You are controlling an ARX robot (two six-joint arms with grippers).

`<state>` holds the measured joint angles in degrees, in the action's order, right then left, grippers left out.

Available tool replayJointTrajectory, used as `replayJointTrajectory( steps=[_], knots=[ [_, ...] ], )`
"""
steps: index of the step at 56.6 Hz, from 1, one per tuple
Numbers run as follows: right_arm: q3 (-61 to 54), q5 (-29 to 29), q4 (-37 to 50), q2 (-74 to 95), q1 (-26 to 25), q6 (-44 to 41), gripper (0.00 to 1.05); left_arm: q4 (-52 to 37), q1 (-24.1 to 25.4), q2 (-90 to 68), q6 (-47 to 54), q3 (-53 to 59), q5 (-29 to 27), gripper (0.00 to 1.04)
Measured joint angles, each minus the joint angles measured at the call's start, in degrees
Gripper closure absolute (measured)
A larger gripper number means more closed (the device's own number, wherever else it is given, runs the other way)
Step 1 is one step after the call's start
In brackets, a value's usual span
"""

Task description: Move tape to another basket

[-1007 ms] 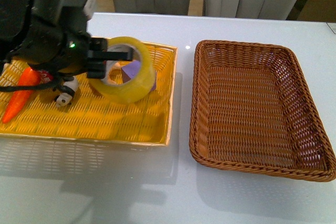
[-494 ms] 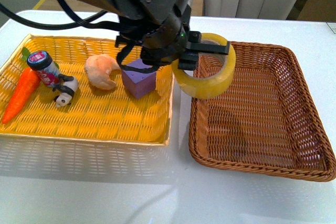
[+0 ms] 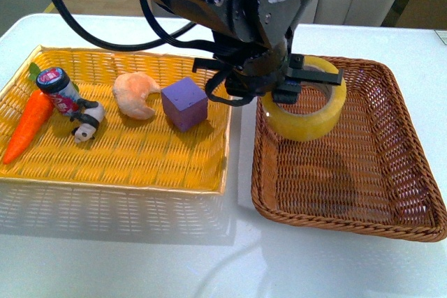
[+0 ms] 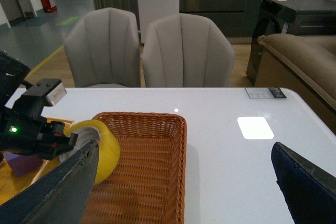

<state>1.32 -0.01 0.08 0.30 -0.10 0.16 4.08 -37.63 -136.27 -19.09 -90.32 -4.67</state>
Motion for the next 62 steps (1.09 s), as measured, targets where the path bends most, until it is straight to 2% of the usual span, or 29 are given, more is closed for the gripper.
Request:
replayJointTrajectory(
  steps=[10, 15, 26, 30, 37, 48, 62],
  knots=[
    [0.0, 0.0, 0.0, 0.0, 0.0, 0.0, 0.09, 1.4, -0.3, -0.9, -0.8, -1.3, 0.7, 0.90],
    [0.0, 0.0, 0.0, 0.0, 0.0, 0.0, 0.09, 1.5, -0.4, -0.9, -1.2, -1.4, 1.5, 0.71],
    [0.0, 0.0, 0.0, 0.0, 0.0, 0.0, 0.09, 0.4, -0.4, -0.6, -1.2, -0.9, 1.5, 0.41],
    [0.0, 0.0, 0.0, 0.0, 0.0, 0.0, 0.09, -0.5, -0.4, 0.1, -1.3, 0.4, 1.4, 0.31],
    [0.0, 0.0, 0.0, 0.0, 0.0, 0.0, 0.09, -5.0, -0.1, 4.3, -1.0, 6.9, 1.1, 0.08],
    [0.0, 0.0, 0.0, 0.0, 0.0, 0.0, 0.09, -15.2, 5.1, 19.2, 1.7, 23.2, 1.5, 0.09],
    [0.0, 0.0, 0.0, 0.0, 0.0, 0.0, 0.09, -20.9, 13.8, 38.6, 4.1, 42.6, 3.3, 0.09]
  ],
)
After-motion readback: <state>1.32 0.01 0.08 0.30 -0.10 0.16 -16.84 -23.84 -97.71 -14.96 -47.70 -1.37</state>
